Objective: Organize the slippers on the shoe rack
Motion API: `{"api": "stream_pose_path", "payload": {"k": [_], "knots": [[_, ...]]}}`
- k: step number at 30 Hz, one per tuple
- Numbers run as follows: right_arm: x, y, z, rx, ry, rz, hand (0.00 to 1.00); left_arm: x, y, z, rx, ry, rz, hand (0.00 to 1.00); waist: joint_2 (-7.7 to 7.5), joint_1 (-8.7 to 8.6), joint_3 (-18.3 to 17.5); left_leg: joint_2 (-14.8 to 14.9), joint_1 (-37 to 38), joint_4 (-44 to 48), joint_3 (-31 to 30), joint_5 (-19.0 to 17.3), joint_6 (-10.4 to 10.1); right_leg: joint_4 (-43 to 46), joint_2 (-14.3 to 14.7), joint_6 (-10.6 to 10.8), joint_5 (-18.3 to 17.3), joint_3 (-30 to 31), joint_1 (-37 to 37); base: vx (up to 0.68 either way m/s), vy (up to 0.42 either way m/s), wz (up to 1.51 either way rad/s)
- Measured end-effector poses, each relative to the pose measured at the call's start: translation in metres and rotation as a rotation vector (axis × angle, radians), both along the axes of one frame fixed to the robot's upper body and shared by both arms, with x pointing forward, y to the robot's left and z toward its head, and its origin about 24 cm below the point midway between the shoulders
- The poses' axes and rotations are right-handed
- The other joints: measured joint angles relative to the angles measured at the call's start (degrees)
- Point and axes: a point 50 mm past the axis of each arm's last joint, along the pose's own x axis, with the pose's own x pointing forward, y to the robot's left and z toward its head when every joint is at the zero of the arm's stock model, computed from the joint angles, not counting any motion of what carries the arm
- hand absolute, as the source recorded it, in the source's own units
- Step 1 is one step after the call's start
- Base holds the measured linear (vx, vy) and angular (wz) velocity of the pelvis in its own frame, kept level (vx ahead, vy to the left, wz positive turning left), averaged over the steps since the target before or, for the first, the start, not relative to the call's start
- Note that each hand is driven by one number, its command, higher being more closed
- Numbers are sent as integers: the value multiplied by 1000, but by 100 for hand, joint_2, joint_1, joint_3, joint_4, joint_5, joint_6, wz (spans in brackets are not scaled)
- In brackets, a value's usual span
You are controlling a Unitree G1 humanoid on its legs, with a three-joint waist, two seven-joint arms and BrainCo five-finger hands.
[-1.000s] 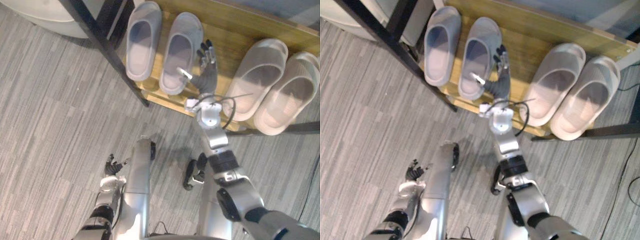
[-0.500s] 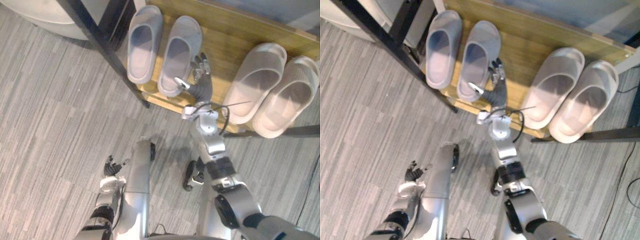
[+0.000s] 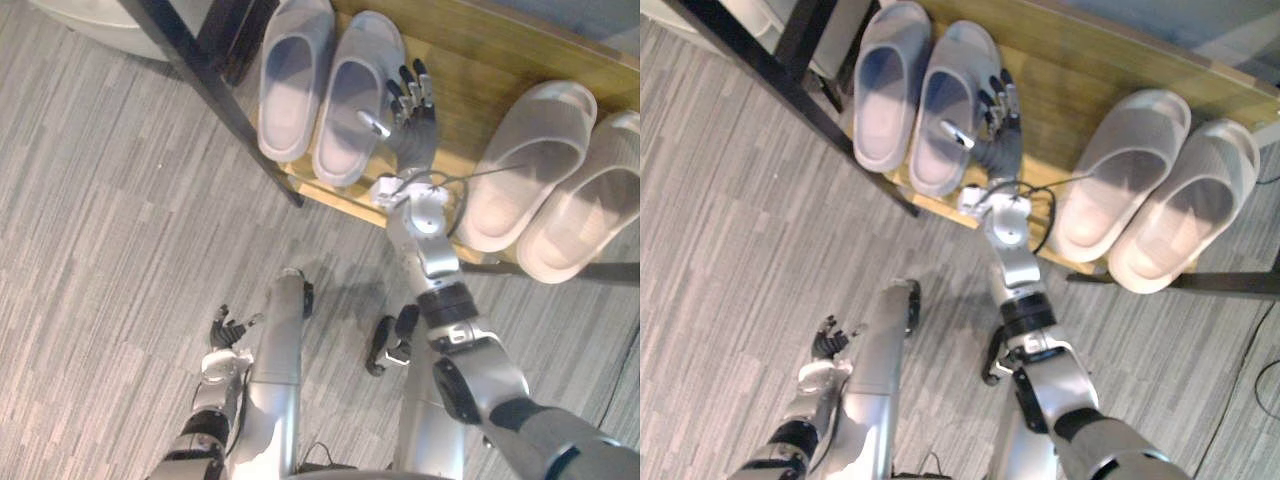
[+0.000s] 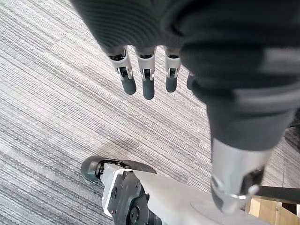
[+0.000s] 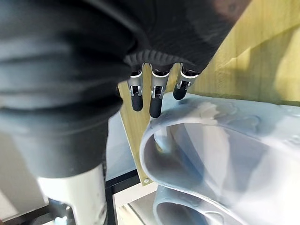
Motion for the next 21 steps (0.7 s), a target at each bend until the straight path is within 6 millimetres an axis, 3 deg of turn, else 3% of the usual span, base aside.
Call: {"api": "stream_pose_path", "payload": {"k": [4,8,16,21], "knots": [[-1,-2,-11,-11,28,1,0,1,1,0,2,-1,0,0,-2,-11,90,20,175,-66,3,-1,1,-97,9,5,1,-19,187,0,0,0],[-9,-4,-55,-64,140,15,0,-5,4,-3,9,17,2,0,-6,-59,121,104,678,-333,29,4,10,-437,53,12,58,-83,700,34,-2,-8],[-67,-19,-109,-177,188,20,0,-26,15,-15,54,80,-29,0,-52,-285,70,300,2629,-1964,436,311,166,-2170,209,44,671,-86,2467,80,16,-16],[-111,-25,-157,-208,332,65,0,-50,0,-32,53,163,-150,0,-118,-410,-405,368,3914,-3182,925,549,301,-3489,208,196,1152,-46,3596,135,92,-25]]}}
